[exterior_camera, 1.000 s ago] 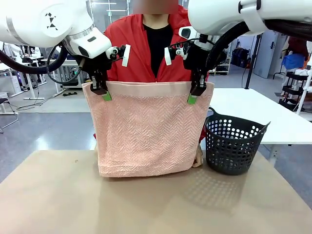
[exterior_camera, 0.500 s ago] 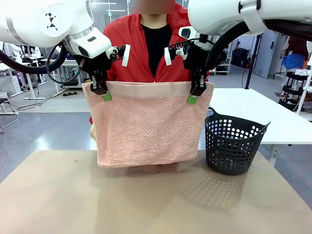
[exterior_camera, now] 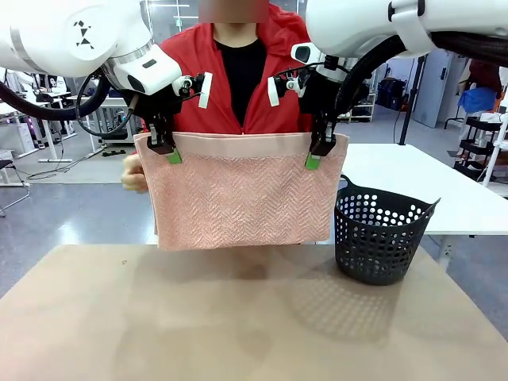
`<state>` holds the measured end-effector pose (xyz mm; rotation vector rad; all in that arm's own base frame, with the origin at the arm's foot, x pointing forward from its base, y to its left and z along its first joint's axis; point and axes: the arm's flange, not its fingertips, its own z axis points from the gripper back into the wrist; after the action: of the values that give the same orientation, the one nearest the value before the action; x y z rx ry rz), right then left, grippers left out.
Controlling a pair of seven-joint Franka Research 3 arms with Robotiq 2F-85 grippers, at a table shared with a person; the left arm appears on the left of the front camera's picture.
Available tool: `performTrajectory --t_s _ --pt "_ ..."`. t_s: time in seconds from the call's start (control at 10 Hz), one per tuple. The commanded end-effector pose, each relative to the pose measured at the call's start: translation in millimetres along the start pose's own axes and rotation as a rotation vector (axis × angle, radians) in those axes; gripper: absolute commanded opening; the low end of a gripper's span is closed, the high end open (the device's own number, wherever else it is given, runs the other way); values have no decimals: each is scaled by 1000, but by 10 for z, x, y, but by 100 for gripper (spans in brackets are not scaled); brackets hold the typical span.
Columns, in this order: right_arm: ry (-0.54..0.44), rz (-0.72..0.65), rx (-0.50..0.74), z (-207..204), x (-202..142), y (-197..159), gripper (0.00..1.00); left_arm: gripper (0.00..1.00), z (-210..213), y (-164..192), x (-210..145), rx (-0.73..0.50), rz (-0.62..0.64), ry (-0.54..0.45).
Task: Fold the towel.
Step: Release the end of the 100 cm Hotel Towel you were holding.
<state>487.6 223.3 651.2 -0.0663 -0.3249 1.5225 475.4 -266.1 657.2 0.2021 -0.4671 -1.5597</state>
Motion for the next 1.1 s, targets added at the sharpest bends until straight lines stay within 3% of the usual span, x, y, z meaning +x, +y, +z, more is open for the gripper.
performTrajectory --t_s 0.0,1.0 --pt "4 1 -4 10 -13 -7 0 0 18 9 -8 7 -11 6" --pt "4 1 -4 10 -13 -7 0 0 18 9 -8 7 -11 6"
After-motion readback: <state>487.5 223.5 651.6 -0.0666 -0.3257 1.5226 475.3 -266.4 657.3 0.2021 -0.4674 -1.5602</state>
